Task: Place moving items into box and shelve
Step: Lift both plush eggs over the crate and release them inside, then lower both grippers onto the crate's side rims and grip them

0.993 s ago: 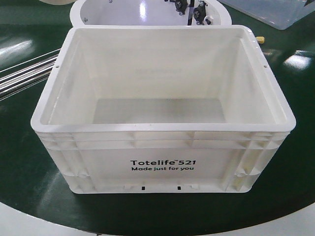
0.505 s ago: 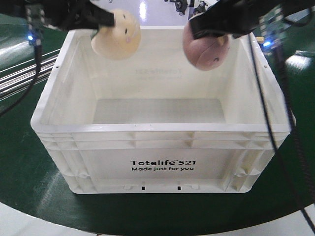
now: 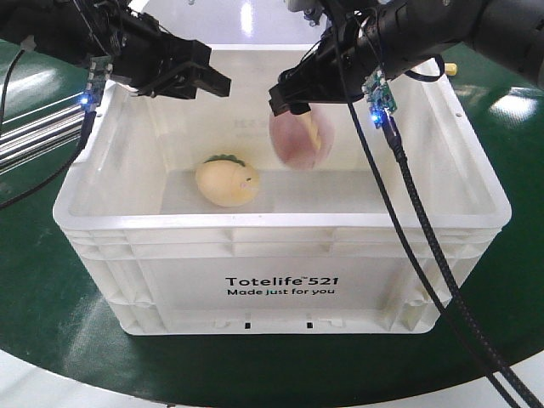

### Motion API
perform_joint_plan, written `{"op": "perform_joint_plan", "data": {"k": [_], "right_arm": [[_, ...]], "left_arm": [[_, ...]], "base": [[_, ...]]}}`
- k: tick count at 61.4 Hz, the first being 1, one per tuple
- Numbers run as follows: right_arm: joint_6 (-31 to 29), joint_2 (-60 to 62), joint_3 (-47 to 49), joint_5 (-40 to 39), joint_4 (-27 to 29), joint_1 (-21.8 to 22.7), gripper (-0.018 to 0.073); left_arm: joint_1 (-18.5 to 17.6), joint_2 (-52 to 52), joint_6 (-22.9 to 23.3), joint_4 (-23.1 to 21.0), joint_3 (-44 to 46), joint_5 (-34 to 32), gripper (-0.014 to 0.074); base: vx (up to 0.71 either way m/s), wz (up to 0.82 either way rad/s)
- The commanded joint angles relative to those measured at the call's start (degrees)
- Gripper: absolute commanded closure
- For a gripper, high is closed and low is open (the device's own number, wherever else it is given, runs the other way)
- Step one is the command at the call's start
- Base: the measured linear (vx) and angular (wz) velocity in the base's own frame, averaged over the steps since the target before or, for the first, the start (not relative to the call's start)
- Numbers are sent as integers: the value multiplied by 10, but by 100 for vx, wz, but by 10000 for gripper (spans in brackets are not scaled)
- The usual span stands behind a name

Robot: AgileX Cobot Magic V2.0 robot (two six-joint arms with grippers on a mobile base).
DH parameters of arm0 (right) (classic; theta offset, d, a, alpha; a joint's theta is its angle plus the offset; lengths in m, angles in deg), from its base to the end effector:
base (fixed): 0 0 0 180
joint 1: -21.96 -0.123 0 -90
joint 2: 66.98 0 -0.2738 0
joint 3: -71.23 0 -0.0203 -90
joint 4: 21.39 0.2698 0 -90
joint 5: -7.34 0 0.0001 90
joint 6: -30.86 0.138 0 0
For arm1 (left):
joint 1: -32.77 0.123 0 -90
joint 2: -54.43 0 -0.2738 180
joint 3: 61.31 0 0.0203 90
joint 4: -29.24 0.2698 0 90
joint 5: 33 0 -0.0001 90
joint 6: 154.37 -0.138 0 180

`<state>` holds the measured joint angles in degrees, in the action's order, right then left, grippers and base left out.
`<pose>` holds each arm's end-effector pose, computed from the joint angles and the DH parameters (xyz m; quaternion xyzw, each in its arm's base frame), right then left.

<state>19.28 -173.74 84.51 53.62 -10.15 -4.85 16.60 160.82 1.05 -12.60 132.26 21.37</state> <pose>0.3827 0.2152 0.2856 -0.2702 0.8954 0.1343 0.3274 0.3862 -0.1899 0.3052 0.2018 0.8809 -0.3169 0.2878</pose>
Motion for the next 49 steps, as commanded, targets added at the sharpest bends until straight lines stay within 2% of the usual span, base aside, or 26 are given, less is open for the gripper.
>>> {"op": "perform_joint_plan", "data": {"k": [1,7,12,18,22,29,36,39,44,49], "right_arm": [[-9,50,20,-31,-6,1,-143],[-8,88,20,-19,-35,1,-143],[15,126,20,-7,-76,7,-134],[39,168,20,1,-86,41,-118],[41,194,18,11,-84,84,-99],[15,216,-19,44,-51,161,-64],[-26,226,-99,24,30,212,-44],[-32,226,-124,11,48,218,-43],[-33,222,-152,-6,48,218,-43],[-32,215,-155,-4,55,217,-43]], "left_arm": [[-2,-27,1,-28,37,-20,97],[-2,-28,5,-14,74,6,100],[-2,-30,35,18,108,27,101],[-2,-55,65,92,126,5,101],[-2,-82,92,146,125,-18,105],[-2,-130,142,245,106,-46,111],[-2,-184,208,313,5,-89,111],[-2,-206,232,327,-56,-111,111],[-2,-232,256,323,-146,-161,111],[-2,-229,255,304,-182,-151,111]], "base": [[0,0],[0,0],[0,0],[0,0],[0,0],[0,0],[0,0],[0,0],[0,0],[0,0]]}}
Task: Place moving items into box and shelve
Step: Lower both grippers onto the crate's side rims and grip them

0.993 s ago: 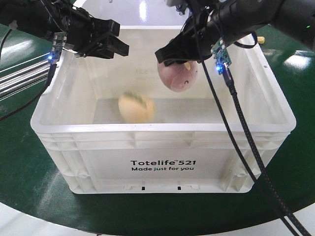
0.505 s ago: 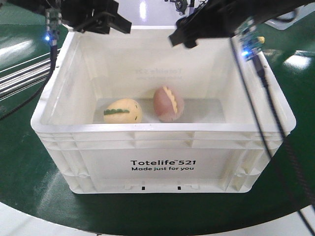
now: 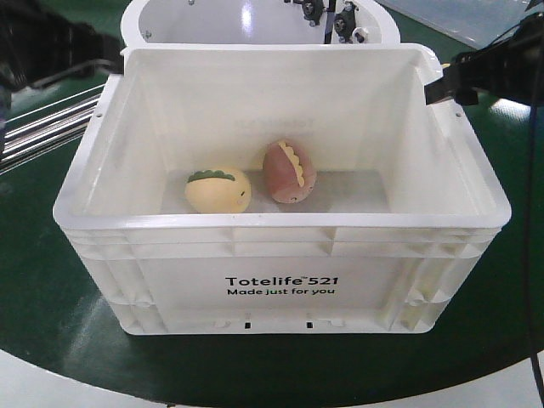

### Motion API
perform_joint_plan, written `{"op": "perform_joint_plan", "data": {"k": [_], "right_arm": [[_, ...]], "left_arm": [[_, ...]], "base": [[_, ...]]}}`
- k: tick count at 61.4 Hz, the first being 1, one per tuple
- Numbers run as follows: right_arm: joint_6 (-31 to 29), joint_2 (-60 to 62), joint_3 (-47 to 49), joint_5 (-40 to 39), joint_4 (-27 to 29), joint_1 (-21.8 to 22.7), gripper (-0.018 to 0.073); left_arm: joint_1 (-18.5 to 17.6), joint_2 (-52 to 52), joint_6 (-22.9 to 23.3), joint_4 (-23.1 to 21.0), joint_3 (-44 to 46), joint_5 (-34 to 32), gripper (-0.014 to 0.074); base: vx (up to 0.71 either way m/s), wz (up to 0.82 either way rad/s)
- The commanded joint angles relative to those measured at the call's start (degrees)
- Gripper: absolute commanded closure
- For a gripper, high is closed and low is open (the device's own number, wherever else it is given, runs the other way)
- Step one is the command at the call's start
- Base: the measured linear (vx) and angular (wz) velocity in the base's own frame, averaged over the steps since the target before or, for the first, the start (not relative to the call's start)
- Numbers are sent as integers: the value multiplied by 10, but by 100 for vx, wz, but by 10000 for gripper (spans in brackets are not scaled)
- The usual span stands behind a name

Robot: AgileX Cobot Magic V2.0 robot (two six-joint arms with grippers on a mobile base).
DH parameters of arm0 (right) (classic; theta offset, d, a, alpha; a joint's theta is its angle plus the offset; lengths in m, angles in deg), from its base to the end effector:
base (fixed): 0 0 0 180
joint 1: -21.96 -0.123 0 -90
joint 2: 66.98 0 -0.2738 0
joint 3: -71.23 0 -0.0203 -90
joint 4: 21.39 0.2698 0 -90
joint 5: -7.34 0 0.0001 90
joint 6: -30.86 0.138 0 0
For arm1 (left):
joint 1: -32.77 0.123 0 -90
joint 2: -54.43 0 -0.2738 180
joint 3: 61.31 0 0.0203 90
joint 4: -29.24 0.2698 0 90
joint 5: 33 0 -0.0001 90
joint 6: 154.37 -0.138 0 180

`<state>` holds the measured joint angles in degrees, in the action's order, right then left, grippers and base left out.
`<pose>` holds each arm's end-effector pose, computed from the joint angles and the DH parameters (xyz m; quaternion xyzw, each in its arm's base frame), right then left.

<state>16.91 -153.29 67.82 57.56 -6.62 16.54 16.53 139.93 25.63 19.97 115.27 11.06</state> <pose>0.3367 0.0591 0.3157 -0.1139 0.9257 0.0954 0.3477 0.3305 -0.1124 0.3284 0.0986 0.9092 -0.1301 0.3831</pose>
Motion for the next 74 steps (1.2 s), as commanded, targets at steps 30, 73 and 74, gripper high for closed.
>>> {"op": "perform_joint_plan", "data": {"k": [30,73,74], "right_arm": [[-2,-68,12,-10,53,3,-35],[41,-71,12,26,69,3,571],[41,-71,12,26,68,3,571]], "left_arm": [[-1,47,5,-53,-14,-47,111],[-1,68,3,-85,-14,7,606],[-1,68,0,-87,-14,7,606]], "base": [[0,0],[0,0],[0,0]]}}
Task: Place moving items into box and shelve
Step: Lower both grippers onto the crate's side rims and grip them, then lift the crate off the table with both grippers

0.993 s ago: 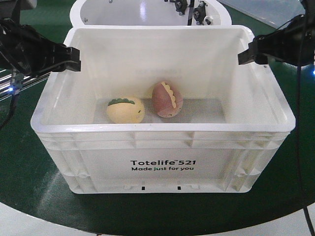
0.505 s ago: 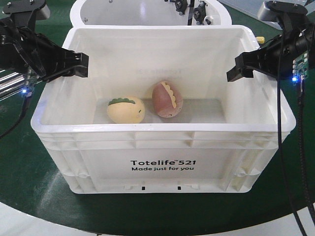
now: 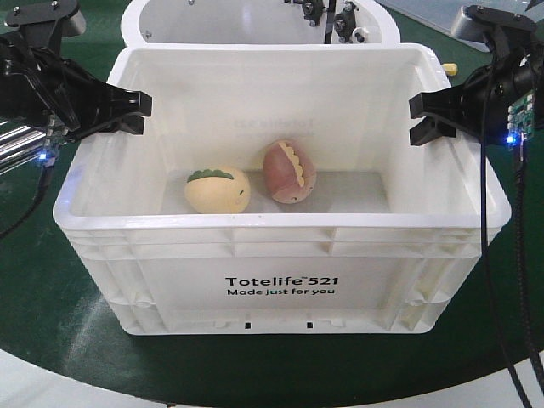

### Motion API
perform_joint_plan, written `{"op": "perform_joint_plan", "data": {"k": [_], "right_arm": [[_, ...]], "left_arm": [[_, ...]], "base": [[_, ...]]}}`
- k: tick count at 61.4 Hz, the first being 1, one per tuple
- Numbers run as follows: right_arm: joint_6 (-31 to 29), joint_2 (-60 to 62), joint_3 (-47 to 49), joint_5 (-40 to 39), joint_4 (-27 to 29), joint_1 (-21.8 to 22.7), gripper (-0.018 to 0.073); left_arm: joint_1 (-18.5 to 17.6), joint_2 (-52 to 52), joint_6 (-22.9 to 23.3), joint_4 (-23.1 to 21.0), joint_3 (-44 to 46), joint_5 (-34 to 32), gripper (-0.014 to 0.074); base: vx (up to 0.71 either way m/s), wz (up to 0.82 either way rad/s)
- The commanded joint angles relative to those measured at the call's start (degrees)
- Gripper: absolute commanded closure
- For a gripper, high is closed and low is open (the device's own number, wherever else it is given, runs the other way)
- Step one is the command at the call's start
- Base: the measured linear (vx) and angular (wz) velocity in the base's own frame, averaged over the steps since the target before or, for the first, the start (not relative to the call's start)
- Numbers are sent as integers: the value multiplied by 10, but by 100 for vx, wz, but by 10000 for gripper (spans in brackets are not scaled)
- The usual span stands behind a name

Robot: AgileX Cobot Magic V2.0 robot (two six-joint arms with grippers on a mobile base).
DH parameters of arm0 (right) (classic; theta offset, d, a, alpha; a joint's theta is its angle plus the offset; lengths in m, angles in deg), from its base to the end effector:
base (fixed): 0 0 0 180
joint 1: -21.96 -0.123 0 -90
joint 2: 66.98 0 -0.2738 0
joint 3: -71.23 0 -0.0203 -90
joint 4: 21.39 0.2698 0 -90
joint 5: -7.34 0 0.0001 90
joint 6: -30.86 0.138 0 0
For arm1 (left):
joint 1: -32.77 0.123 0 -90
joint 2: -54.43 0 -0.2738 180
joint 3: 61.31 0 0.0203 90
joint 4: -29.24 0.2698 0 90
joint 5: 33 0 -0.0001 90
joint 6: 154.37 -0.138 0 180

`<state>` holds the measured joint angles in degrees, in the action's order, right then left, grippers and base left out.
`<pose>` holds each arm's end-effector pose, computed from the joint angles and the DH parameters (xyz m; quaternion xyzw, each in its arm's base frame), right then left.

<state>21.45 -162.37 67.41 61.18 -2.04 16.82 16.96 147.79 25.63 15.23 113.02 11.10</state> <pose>0.3540 0.0689 0.2556 -0.0571 0.9591 0.1464 0.2353 0.3486 -0.1229 0.2664 0.0738 0.9404 -0.1503 0.2960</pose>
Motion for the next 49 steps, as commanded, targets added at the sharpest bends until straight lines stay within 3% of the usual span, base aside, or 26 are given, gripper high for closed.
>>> {"op": "perform_joint_plan", "data": {"k": [1,19,49], "right_arm": [[-5,19,16,-11,23,0,571],[-5,32,16,-21,23,0,566],[-2,131,16,-64,23,0,565]], "left_arm": [[-6,-11,0,-43,9,7,606],[-7,-18,-25,-65,35,11,604],[-8,-24,-27,-76,154,111,604]], "base": [[0,0],[0,0],[0,0]]}}
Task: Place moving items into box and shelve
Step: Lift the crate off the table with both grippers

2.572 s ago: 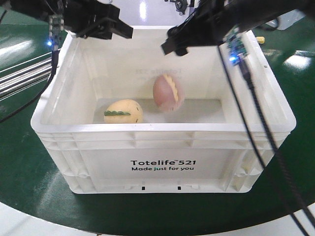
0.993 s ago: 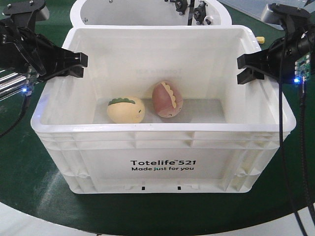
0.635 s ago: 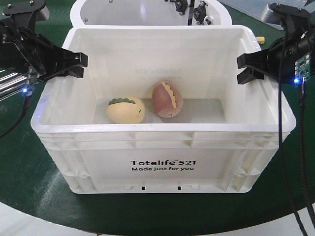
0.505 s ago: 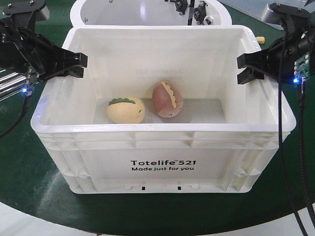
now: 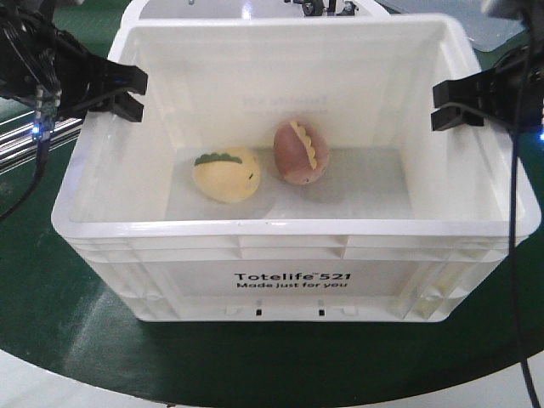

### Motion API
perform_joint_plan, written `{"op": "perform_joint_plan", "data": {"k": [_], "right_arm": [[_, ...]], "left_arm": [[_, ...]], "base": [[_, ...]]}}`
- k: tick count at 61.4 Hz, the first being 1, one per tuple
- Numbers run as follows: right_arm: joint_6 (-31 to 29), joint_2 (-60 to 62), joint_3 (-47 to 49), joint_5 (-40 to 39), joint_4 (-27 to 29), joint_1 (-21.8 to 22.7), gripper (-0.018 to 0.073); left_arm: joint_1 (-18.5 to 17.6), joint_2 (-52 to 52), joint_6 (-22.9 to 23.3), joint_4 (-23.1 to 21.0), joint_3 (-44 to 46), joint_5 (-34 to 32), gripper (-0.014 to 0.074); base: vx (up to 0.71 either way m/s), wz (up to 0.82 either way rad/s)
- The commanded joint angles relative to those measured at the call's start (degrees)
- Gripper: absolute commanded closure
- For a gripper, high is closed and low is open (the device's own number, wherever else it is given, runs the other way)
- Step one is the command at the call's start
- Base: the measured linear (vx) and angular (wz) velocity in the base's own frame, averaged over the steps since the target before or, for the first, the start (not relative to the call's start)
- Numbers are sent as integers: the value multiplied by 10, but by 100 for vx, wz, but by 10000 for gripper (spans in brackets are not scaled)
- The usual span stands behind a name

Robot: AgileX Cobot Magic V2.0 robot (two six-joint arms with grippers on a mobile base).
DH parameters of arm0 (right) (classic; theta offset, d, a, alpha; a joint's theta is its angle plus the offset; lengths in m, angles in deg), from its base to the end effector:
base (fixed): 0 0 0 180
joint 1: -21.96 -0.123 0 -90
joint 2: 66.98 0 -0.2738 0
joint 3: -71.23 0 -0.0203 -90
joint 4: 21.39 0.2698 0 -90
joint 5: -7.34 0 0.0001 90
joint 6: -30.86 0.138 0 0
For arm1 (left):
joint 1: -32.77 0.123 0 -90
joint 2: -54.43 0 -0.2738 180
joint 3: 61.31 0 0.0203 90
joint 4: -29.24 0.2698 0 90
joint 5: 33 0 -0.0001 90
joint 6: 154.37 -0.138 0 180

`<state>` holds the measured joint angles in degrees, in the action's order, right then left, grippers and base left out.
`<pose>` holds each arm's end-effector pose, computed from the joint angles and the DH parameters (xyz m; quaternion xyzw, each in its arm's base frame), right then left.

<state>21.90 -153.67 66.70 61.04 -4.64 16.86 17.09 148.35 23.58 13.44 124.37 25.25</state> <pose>0.3295 0.0616 0.3026 -0.0690 0.9420 0.1278 0.3026 0.3416 -0.1291 0.3141 0.1110 0.9426 -0.1657 0.2678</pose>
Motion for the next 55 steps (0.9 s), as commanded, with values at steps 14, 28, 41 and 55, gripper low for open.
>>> {"op": "perform_joint_plan", "data": {"k": [14,28,41,55], "right_arm": [[-7,89,23,-66,49,0,565],[-7,106,23,-66,49,0,565],[-8,106,23,-66,63,0,565],[-9,106,23,-71,63,0,565]], "left_arm": [[-9,-34,-6,-90,74,-2,604],[-9,-69,-20,-100,74,-37,604],[-9,-87,-19,-102,72,-35,603],[-9,-106,-19,-111,72,-37,603]], "base": [[0,0],[0,0],[0,0],[0,0]]}}
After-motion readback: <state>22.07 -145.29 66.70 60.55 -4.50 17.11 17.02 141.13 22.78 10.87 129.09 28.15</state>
